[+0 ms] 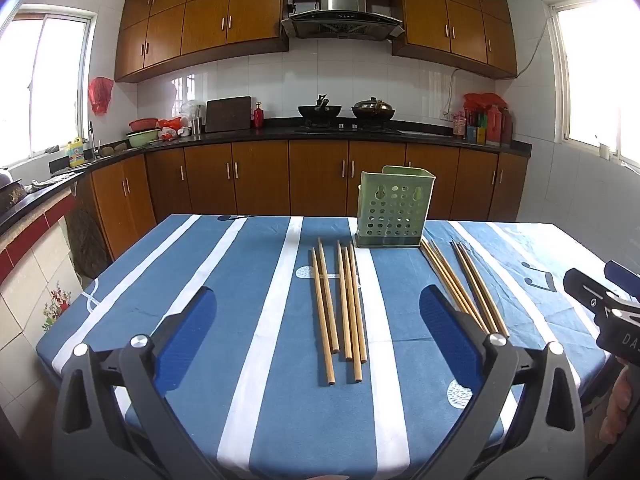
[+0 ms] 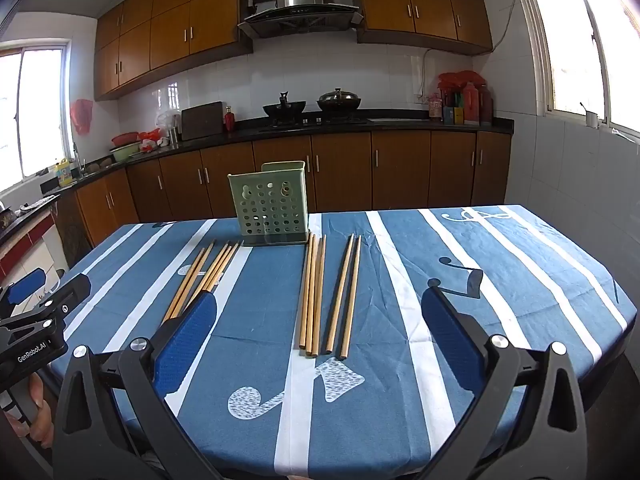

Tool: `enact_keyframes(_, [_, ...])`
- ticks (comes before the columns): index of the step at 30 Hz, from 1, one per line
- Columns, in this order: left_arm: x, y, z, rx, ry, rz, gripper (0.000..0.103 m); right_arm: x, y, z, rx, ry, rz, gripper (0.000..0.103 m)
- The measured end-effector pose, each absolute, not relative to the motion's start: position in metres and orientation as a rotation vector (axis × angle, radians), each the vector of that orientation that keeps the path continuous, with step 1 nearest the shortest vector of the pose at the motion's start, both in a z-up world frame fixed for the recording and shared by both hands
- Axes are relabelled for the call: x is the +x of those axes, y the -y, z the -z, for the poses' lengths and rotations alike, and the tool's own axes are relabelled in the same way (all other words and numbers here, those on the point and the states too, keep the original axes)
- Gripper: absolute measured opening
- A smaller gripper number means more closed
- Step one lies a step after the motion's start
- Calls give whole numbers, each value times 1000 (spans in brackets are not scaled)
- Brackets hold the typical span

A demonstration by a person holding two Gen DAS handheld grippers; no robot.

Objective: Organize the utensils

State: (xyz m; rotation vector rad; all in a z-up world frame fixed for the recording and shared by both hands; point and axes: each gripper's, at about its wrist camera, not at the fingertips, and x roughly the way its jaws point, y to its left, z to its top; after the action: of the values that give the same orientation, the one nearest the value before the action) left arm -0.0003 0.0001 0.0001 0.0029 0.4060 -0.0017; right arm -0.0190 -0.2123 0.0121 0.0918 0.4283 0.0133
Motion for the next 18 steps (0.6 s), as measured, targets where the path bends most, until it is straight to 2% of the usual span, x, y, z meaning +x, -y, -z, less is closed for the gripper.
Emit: enact_keyframes(18, [0,0,0,7,-412,1,99,-19,212,-12,95,-428,-14,101])
